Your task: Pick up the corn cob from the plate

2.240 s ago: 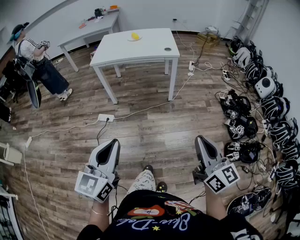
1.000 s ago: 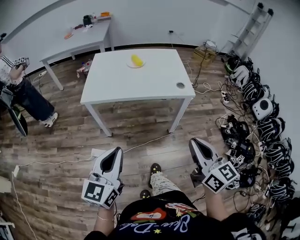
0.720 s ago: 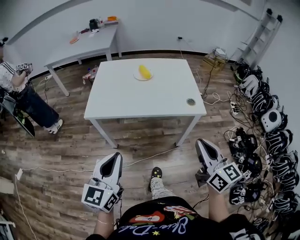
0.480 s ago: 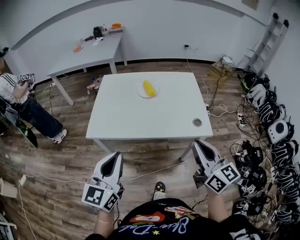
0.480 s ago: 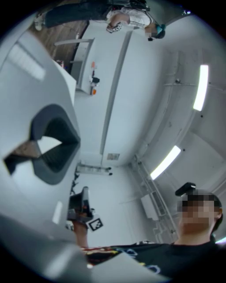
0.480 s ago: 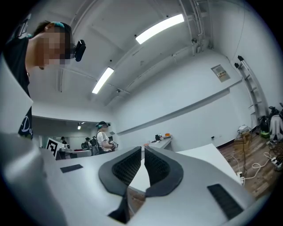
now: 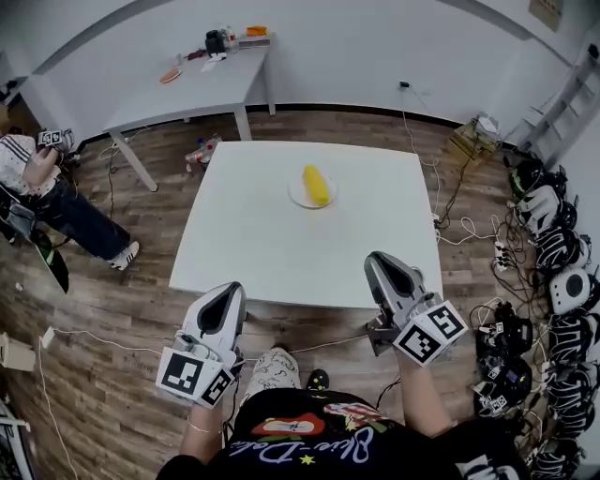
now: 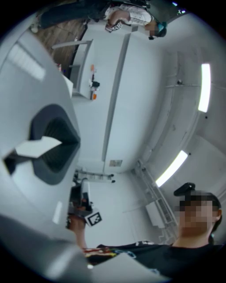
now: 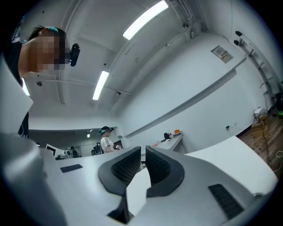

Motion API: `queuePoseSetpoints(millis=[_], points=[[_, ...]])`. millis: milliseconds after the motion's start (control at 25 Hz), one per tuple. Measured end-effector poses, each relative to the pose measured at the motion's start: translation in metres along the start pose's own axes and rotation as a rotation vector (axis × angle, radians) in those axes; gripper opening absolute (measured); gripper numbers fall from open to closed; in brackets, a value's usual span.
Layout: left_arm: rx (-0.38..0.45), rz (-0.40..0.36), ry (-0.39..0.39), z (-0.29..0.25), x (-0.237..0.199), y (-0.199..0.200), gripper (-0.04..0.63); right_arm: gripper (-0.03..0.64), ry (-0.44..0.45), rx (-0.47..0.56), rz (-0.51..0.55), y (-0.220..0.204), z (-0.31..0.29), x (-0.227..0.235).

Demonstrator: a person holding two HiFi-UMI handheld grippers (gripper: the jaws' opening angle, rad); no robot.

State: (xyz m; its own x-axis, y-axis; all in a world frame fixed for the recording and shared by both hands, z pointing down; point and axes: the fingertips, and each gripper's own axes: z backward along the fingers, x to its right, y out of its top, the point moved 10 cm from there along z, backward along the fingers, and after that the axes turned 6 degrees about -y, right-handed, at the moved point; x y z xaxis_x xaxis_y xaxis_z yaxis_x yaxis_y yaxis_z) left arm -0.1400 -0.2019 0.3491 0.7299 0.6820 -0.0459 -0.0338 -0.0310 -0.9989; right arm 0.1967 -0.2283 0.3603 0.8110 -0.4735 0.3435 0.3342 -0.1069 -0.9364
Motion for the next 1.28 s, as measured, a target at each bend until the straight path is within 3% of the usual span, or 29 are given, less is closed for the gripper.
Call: queuePoseSetpoints(millis=[120, 320, 440, 600, 680, 760, 800, 1080, 1280], points=[[0.005, 0.006, -0.013, -0.027, -0.032, -0.003, -0.005, 0.015, 0.009, -0.049, 0.014, -0.01, -0.057, 0.014], [0.041, 0.01, -0.065, -0.089, -0.088, 0.0, -0.005, 0.015, -0.048, -0.115, 0.066, -0.016, -0.141, 0.05], [0.052, -0.002, -0.091, -0.122, -0.128, 0.005, -0.005, 0.015, -0.089, -0.191, 0.13, -0.021, -0.193, 0.066], [0.037, 0.04, -0.134, -0.153, -0.179, 0.005, -0.005, 0.017, -0.134, -0.309, 0.198, -0.033, -0.264, 0.087], [0.027, 0.061, -0.141, -0.163, -0.201, 0.001, -0.005, 0.055, -0.178, -0.381, 0.234, -0.045, -0.296, 0.1], [0.015, 0.086, -0.146, -0.173, -0.225, -0.004, -0.005, 0.179, -0.231, -0.466, 0.244, -0.062, -0.326, 0.115], [0.01, 0.1, -0.142, -0.177, -0.235, -0.007, -0.005, 0.193, -0.258, -0.509, 0.241, -0.071, -0.337, 0.122], [0.002, 0.182, -0.134, -0.198, -0.288, -0.024, -0.005, 0.241, -0.383, -0.788, 0.251, -0.125, -0.39, 0.176], [-0.007, 0.276, -0.124, -0.204, -0.317, -0.04, -0.005, 0.247, -0.401, -0.883, 0.239, -0.142, -0.412, 0.192]])
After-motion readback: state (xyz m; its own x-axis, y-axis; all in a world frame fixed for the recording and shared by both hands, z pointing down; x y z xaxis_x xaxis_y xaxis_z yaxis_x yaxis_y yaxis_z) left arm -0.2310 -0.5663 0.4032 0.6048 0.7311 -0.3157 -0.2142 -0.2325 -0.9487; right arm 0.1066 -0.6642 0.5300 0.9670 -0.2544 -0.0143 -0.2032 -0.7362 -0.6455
